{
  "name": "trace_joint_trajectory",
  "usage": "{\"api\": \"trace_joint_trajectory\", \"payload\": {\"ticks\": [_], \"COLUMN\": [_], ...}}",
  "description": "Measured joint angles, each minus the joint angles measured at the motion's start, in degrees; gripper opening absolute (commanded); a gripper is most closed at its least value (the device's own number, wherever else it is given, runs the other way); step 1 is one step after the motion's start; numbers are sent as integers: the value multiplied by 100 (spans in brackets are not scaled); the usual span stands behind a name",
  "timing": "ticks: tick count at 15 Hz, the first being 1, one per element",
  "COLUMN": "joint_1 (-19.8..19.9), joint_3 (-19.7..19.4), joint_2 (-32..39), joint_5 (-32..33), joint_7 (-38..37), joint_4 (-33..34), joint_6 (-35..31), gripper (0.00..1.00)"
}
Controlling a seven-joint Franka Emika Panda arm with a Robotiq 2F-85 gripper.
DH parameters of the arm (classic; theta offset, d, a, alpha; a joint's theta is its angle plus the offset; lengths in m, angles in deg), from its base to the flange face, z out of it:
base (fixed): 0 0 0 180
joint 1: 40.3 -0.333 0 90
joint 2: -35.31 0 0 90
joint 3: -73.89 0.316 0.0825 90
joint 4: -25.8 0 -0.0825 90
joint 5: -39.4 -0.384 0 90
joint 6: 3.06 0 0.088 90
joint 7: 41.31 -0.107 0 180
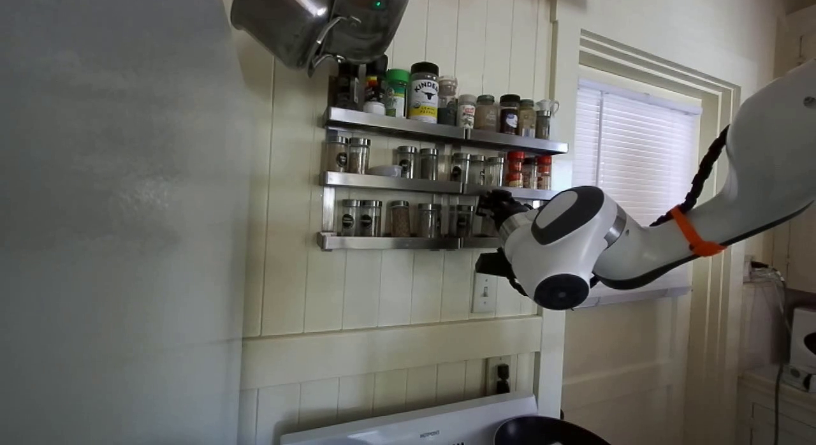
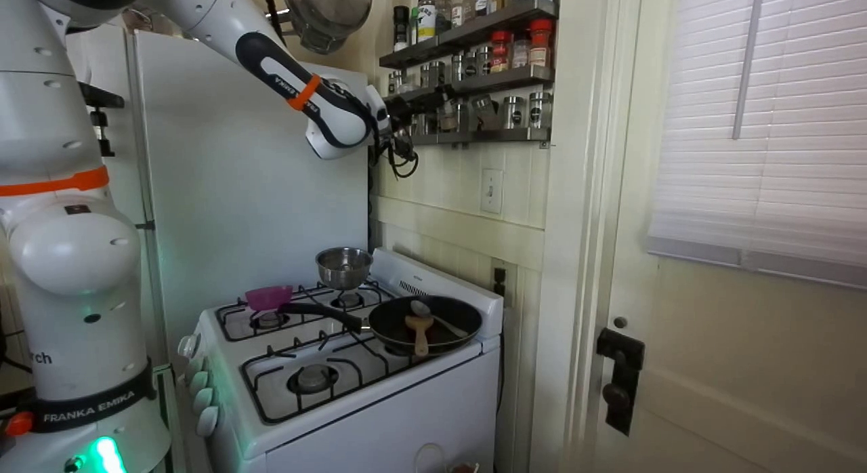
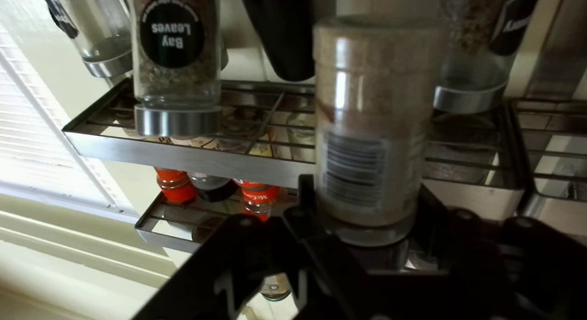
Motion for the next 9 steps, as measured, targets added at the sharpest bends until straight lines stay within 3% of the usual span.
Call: {"api": "trace_joint_trajectory", "payload": {"ticks": [9], "joint_1": [55], "joint_3": [-15], "joint_2": [76], "joint_5": [0], "joint_7": [-47], "joint_4": [75], "joint_6": [0], "gripper": [25]}}
